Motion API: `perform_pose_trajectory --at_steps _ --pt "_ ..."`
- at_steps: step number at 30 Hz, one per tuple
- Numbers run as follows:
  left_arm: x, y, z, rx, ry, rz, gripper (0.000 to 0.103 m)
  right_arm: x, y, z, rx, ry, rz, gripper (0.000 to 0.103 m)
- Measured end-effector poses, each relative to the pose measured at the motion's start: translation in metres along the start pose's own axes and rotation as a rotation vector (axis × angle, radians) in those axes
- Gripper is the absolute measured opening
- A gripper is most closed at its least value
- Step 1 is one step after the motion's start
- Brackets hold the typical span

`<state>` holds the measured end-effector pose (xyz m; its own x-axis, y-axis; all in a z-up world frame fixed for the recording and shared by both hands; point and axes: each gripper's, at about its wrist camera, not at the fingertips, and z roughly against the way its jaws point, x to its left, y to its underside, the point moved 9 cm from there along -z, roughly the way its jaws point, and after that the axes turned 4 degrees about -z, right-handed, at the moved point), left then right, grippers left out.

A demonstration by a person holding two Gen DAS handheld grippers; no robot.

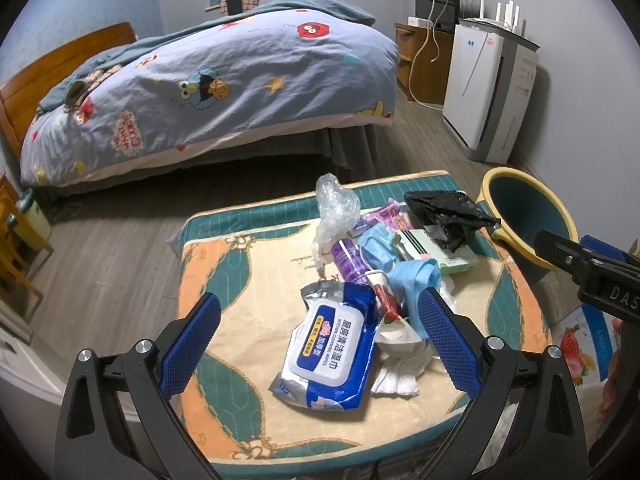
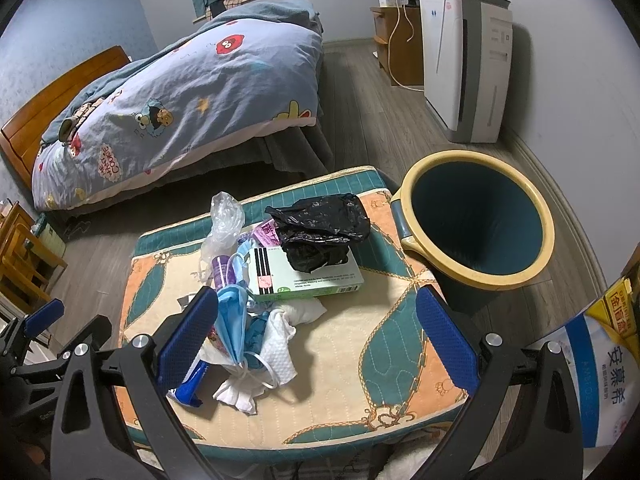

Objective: Collect trash

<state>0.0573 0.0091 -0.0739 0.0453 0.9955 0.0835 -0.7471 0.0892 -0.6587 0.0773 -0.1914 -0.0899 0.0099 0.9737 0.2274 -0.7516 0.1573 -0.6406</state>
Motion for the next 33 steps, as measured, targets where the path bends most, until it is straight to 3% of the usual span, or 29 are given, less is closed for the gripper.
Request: perform_pose_trajectory --at_steps 27,33 --pt "-0.0004 -0.0001 -0.0003 0.001 -0.005 -0.002 0.098 -0.0039 0.0008 0.0007 0.007 0.010 -0.009 0.097" --pt "0.0031 -0.0022 0.0062 -0.031 -0.002 0.007 0.098 -0.0088 0.0004 0.0030 0.007 0.018 -0.030 0.097"
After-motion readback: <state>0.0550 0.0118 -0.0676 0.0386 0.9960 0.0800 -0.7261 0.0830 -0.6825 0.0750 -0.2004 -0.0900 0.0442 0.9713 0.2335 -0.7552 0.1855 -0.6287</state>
